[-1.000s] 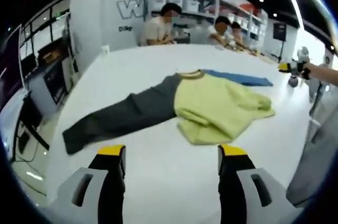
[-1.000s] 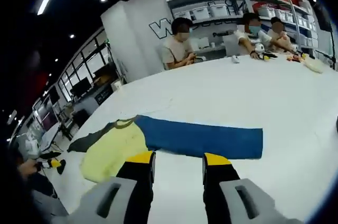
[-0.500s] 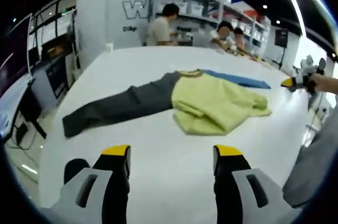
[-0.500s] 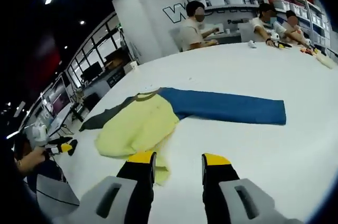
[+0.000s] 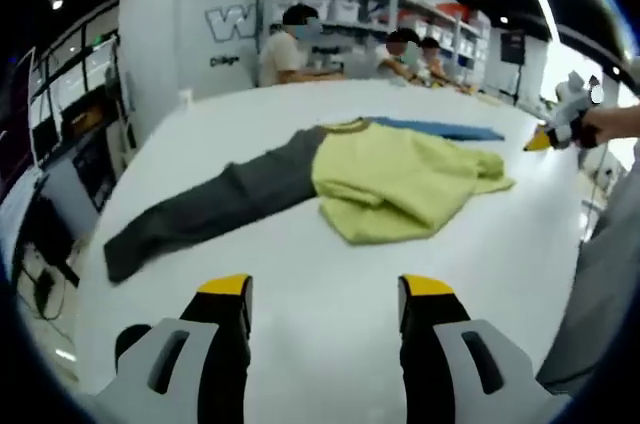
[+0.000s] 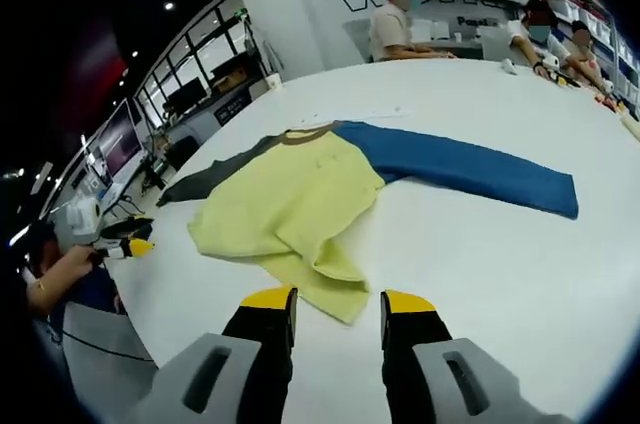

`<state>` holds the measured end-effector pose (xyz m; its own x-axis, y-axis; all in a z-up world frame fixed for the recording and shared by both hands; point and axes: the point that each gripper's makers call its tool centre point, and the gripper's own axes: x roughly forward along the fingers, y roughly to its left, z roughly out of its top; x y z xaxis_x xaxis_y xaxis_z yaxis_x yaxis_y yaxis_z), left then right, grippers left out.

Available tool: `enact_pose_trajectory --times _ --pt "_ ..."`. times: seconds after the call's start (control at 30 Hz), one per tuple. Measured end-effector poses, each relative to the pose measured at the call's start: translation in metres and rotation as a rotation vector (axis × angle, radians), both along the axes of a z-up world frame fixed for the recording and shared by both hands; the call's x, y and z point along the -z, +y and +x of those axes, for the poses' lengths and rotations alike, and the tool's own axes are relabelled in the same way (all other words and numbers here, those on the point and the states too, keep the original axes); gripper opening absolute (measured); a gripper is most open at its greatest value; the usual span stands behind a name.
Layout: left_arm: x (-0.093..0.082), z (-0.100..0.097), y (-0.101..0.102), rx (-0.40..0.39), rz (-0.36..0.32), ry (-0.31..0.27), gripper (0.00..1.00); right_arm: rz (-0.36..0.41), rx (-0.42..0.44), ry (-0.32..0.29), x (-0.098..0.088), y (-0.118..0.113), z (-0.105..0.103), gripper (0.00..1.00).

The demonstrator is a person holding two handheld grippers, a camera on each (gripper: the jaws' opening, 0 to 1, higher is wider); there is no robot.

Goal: Fold the garment on the visible template until the final outline fits inside the template.

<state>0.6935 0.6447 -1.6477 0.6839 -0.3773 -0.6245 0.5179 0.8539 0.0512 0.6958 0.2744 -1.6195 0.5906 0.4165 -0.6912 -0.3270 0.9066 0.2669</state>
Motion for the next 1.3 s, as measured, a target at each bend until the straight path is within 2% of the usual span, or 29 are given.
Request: enact_pose_trajectory --times 0.1,0.17,0.2,0.3,0.37,0.5,0.63,0.9,1.07,1.1,1.13,1.3 --pt "0.01 0.003 -0.015 0.115 0.02 0.018 0.55 -0.031 -0.016 0.038 0.016 0.007 -0.011 0.29" --pt "0.013 0.005 -0.018 0.134 0.035 0.019 0.55 -0.036 -0.021 0.033 0.022 0.006 -0.012 0.29" --pt "0.018 0.006 -0.018 0.165 0.065 0.023 0.55 -0.055 -0.052 0.037 0.027 0.01 -0.016 0.29" --pt "0.026 0.008 -0.019 0.184 0.094 0.028 0.55 -0.121 -0.069 0.052 0.035 0.01 -0.02 0.33" --pt "0.034 0.013 -0.016 0.184 0.085 0.033 0.55 -0.125 -0.062 0.055 0.037 0.013 -0.02 0.33" --pt "0.028 0.018 -0.022 0.199 0.07 0.023 0.51 -0.142 -0.053 0.045 0.036 0.013 -0.017 0.31" --pt "0.028 0.034 -0.031 0.242 0.073 0.007 0.42 -0.127 -0.003 0.065 0.04 0.01 -0.011 0.31" --pt "0.028 0.052 -0.054 0.315 0.107 0.012 0.38 -0.107 0.045 0.067 0.048 0.002 0.012 0.29" --pt "0.031 0.066 -0.072 0.315 0.055 0.024 0.33 -0.153 0.034 0.083 0.057 0.0 0.012 0.22" --pt "0.032 0.065 -0.075 0.309 0.037 0.033 0.31 -0.161 0.029 0.088 0.054 0.006 0.008 0.21" --pt "0.032 0.064 -0.079 0.303 0.019 0.043 0.29 -0.178 -0.005 0.068 0.054 0.008 0.007 0.19" --pt "0.033 0.067 -0.089 0.305 0.012 0.025 0.18 -0.201 -0.022 0.053 0.056 0.004 0.007 0.13"
